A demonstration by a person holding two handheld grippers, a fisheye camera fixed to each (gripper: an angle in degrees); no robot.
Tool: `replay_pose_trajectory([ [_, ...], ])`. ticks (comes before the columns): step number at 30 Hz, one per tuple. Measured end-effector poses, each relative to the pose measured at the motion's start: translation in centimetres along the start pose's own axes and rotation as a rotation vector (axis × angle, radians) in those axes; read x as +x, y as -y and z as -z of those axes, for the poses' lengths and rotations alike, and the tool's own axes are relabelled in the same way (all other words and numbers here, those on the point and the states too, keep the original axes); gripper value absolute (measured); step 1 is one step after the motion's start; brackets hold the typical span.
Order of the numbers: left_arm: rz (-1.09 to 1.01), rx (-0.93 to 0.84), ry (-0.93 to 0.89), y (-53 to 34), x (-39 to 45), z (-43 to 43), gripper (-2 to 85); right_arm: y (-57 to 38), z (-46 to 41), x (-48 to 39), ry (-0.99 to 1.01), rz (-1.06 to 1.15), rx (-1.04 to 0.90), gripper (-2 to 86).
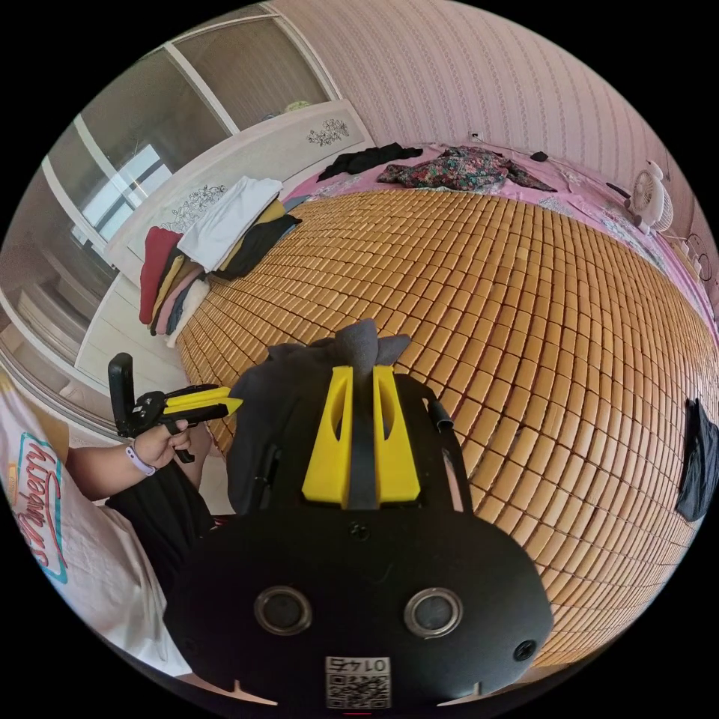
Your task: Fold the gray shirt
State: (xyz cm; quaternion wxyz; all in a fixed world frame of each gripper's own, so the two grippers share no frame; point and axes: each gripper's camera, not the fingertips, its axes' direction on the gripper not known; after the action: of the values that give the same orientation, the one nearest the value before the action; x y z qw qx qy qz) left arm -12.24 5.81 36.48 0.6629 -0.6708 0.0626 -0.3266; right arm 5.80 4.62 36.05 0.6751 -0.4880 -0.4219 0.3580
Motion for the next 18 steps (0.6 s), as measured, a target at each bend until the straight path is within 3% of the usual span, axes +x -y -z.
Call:
replay_pose_trajectory([
  [10, -0.046, 0.249, 0.096, -2.4, 0.3, 16.6, 1.2, -2.0, 5.9, -10.4, 0.061, 0.187, 0.182, 2.4],
  [18, 0.145, 0.460, 0.195, -5.2, -6.1, 26.6, 0.8, 8.6, 5.7, -25.2, 0.222, 0.595, 0.233, 2.4],
])
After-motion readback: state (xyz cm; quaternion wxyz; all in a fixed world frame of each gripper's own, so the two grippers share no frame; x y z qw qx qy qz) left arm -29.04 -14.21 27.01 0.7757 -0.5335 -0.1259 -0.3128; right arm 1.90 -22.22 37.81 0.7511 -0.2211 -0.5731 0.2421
